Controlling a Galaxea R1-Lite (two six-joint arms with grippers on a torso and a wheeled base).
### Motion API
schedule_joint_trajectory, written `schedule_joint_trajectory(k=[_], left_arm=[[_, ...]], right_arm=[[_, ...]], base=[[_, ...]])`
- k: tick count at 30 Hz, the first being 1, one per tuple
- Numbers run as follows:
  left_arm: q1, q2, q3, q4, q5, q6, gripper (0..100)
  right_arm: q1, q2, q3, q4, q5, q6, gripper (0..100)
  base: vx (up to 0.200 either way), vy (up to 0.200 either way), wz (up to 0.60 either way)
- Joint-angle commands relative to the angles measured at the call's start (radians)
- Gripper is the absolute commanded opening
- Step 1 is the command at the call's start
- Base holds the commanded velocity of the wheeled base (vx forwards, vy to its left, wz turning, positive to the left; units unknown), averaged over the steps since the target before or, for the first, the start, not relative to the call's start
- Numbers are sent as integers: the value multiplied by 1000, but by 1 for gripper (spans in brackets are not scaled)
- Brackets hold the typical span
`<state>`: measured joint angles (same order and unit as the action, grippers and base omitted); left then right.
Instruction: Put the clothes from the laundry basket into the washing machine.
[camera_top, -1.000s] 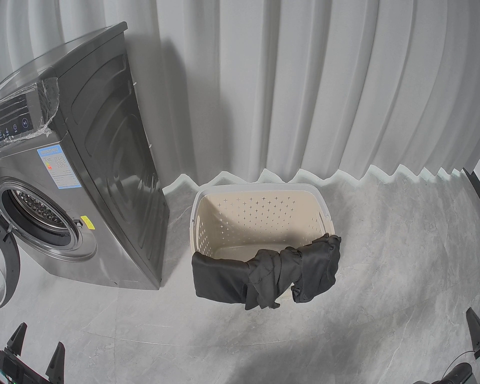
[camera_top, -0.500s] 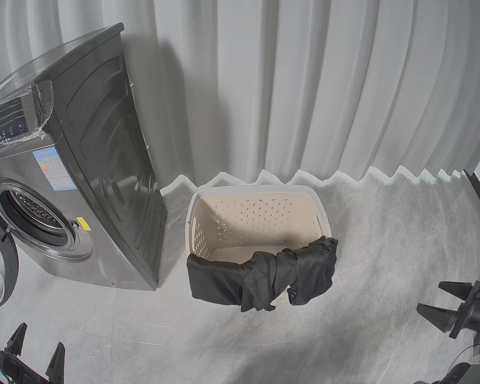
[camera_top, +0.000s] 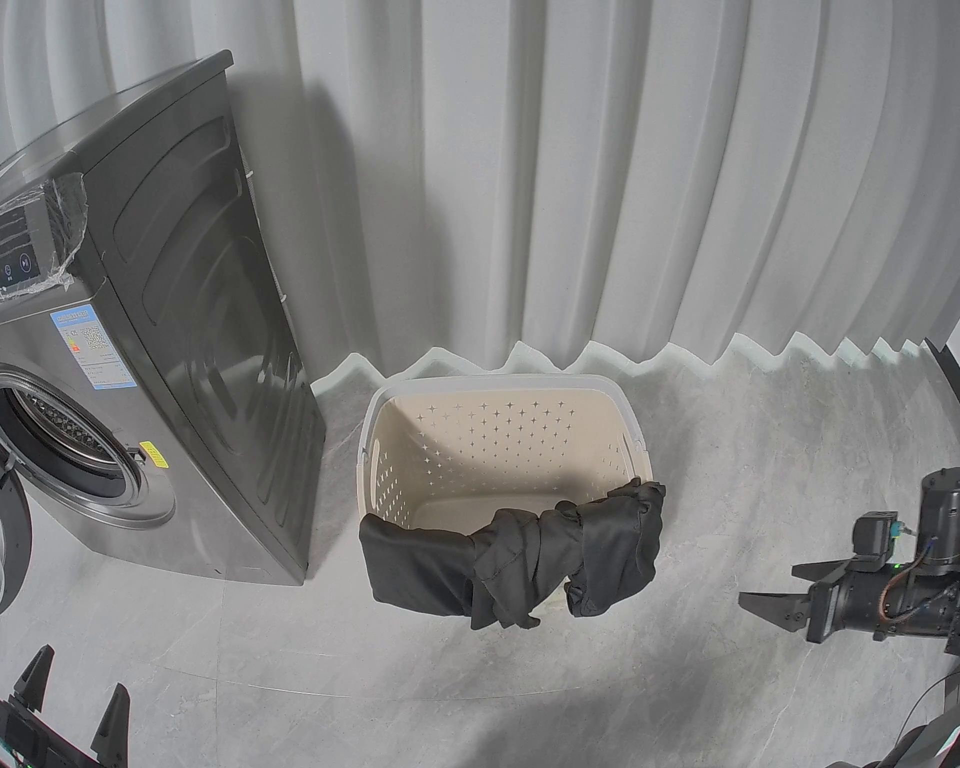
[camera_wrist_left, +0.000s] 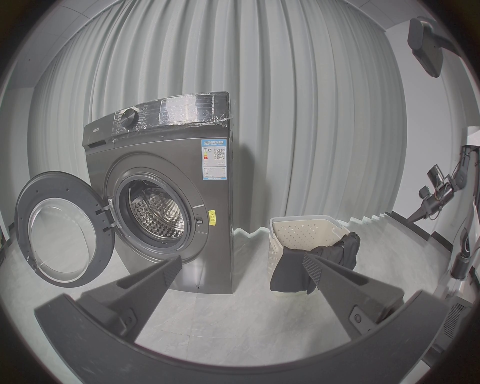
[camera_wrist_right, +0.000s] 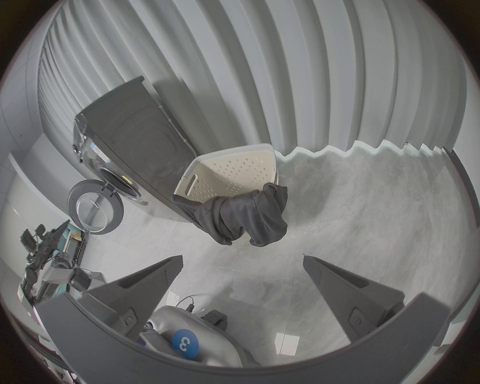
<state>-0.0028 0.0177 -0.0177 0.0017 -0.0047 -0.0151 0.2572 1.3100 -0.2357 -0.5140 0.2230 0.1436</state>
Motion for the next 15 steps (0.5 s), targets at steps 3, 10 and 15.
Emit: schedule_joint_trajectory(k=[3,10,15], left_arm=[[0,-18,18,0,-1,-5,100],[0,-18,18,0,-1,-5,100],[0,-18,18,0,-1,-6,100]], right_arm=[[37,361,15,-204,-33,8,100],[37,468,-2,-281,-33,10,100],[37,565,-36,-363,-36,11,100]], base=[[0,0,0],[0,0,0],[0,0,0]])
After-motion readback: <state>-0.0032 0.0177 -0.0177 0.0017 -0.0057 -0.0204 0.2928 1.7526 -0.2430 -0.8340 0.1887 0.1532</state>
